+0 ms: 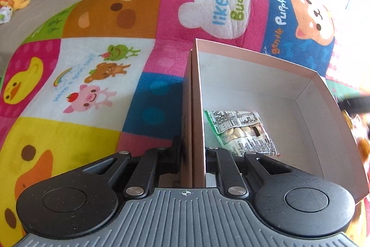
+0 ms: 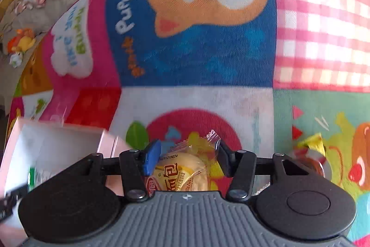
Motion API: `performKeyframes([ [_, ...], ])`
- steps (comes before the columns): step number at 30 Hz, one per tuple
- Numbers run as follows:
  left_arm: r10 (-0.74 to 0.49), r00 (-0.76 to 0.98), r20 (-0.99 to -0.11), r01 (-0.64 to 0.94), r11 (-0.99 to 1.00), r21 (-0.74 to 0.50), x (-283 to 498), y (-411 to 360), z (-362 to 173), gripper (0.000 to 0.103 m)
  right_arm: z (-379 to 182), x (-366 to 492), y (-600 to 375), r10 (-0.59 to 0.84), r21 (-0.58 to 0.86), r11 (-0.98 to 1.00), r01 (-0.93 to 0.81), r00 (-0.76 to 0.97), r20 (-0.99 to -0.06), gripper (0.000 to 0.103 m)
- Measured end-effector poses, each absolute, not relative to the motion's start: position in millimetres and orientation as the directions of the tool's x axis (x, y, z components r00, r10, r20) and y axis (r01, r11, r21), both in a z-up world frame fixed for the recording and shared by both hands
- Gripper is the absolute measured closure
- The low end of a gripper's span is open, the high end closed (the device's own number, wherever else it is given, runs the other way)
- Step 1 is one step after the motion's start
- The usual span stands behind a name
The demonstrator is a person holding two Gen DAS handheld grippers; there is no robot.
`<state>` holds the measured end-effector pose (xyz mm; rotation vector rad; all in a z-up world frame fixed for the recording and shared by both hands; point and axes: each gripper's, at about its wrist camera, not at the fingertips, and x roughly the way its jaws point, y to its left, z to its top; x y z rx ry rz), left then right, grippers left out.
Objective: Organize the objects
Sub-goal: 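Move the right gripper over the snacks toward the lollipop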
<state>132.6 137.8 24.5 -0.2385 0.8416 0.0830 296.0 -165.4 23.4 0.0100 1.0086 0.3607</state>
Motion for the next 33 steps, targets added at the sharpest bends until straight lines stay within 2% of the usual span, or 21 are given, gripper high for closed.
performKeyframes([
  [2,-0.024,0.666,-0.745,-0.173,0.967,-0.185,131.8,138.5,24.4,0.089,32.2,268.7,-176.7,0.327,0.188,0.928,-0.322,0.46,-0.826,0.051],
  [5,-0.022,0.669,-0.743,-0.173,0.967,-0.185,131.5,137.8,24.3,0.089,59.4,225.0,-218.9,0.335,0.179,0.933,-0.314,0.563,-0.756,0.045],
  [7,-0.024,0.669,-0.742,-0.178,0.965,-0.192,132.0,138.2,24.4,0.089,72.6,202.0,-254.2,0.275,0.14,0.958,-0.25,0.664,-0.695,0.031],
  [9,-0.026,0.669,-0.742,-0.185,0.962,-0.202,131.9,138.9,24.2,0.089,70.0,189.7,-289.7,0.194,0.127,0.981,-0.148,0.707,-0.679,0.03],
  [11,-0.025,0.67,-0.742,-0.193,0.959,-0.206,131.1,138.9,24.1,0.089,55.7,185.1,-321.1,0.132,0.158,0.987,-0.026,0.689,-0.713,0.031],
  [12,-0.023,0.668,-0.743,-0.198,0.958,-0.207,130.2,138.4,24.3,0.089,45.4,181.5,-336.7,0.112,0.18,0.983,0.035,0.665,-0.738,0.035],
  [13,-0.02,0.666,-0.745,-0.2,0.958,-0.205,129.7,137.1,24.6,0.089,36.4,176.1,-347.9,0.108,0.203,0.977,0.073,0.647,-0.755,0.044],
  [15,-0.009,0.665,-0.747,-0.199,0.962,-0.188,128.2,132.3,25.0,0.089,24.3,159.0,-357.8,0.133,0.26,0.959,0.109,0.638,-0.758,0.047],
  [18,0.001,0.66,-0.751,-0.203,0.963,-0.177,128.1,127.4,25.7,0.089,14.0,136.3,-352.6,0.23,0.382,0.917,0.114,0.632,-0.74,0.047],
  [21,0.002,0.658,-0.753,-0.212,0.96,-0.182,128.7,126.8,25.8,0.089,9.7,122.1,-321.0,0.401,0.507,0.862,0.028,0.573,-0.715,0.046],
  [23,-0.003,0.659,-0.752,-0.208,0.96,-0.186,126.6,126.9,25.4,0.088,20.8,114.9,-299.5,0.419,0.478,0.877,-0.055,0.576,-0.702,0.046],
  [26,-0.01,0.662,-0.75,-0.198,0.962,-0.187,122.8,126.1,25.0,0.087,48.7,110.2,-291.8,0.32,0.337,0.935,-0.109,0.669,-0.671,0.045],
  [28,-0.014,0.667,-0.745,-0.193,0.962,-0.192,120.9,126.1,24.2,0.086,59.8,107.6,-306.3,0.219,0.268,0.962,-0.046,0.715,-0.664,0.037],
  [30,-0.017,0.671,-0.742,-0.194,0.961,-0.197,120.1,126.3,23.8,0.086,61.7,104.1,-322.0,0.144,0.244,0.969,0.035,0.724,-0.675,0.037],
  [33,-0.016,0.671,-0.742,-0.195,0.961,-0.197,120.3,126.0,23.7,0.086,50.0,94.1,-346.4,0.109,0.27,0.955,0.122,0.701,-0.704,0.039],
])
